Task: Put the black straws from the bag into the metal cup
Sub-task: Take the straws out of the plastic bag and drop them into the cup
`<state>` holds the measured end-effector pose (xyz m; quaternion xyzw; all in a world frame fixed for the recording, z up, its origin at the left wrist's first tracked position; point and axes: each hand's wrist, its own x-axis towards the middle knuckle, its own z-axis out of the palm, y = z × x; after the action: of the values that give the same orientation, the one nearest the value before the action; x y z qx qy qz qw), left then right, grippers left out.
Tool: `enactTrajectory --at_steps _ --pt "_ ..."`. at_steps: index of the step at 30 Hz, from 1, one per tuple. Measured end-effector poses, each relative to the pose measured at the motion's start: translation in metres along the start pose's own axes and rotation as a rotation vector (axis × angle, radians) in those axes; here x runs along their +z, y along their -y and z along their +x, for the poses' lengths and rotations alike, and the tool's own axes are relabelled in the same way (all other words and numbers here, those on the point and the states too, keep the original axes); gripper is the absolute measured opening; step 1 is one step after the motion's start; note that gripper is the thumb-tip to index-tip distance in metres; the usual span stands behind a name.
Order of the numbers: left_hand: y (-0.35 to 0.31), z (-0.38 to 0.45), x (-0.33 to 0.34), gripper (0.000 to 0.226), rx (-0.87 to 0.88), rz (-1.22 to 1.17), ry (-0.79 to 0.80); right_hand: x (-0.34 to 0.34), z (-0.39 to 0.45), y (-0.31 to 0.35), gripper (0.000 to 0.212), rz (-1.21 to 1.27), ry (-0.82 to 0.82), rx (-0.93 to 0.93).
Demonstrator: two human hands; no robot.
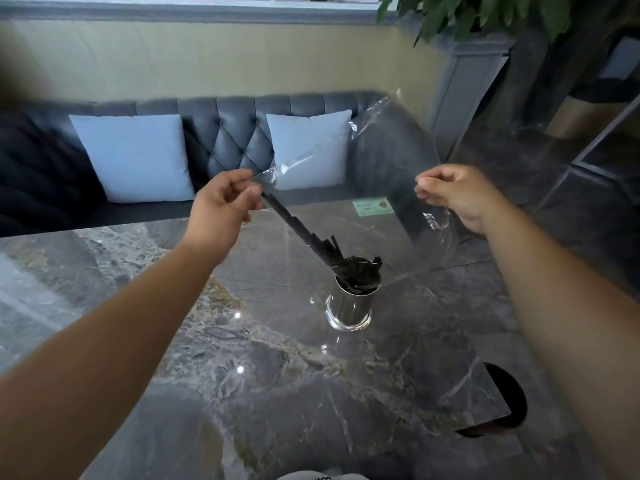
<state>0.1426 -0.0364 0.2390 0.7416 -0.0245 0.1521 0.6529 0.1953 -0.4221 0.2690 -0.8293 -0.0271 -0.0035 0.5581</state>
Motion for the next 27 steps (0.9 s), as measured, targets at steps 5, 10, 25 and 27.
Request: enactTrajectory --at_steps 5,10,25,27 --pt "-0.007 0.006 0.024 0.012 -0.063 -0.065 0.012 -0.005 -0.012 -0.021 0.014 0.163 -0.074 0.053" --pt "-0.029 0.018 0.048 0.009 -0.034 -0.109 0.023 -0.017 -0.022 -0.038 0.014 0.239 -0.144 0.051" --pt "-0.029 0.030 0.067 0.008 0.012 -0.163 0.051 -0.027 -0.029 -0.044 0.015 0.303 -0.186 0.020" --pt "-0.027 0.032 0.065 0.014 0.001 -0.187 0.050 -0.027 -0.027 -0.045 0.015 0.312 -0.179 0.014"
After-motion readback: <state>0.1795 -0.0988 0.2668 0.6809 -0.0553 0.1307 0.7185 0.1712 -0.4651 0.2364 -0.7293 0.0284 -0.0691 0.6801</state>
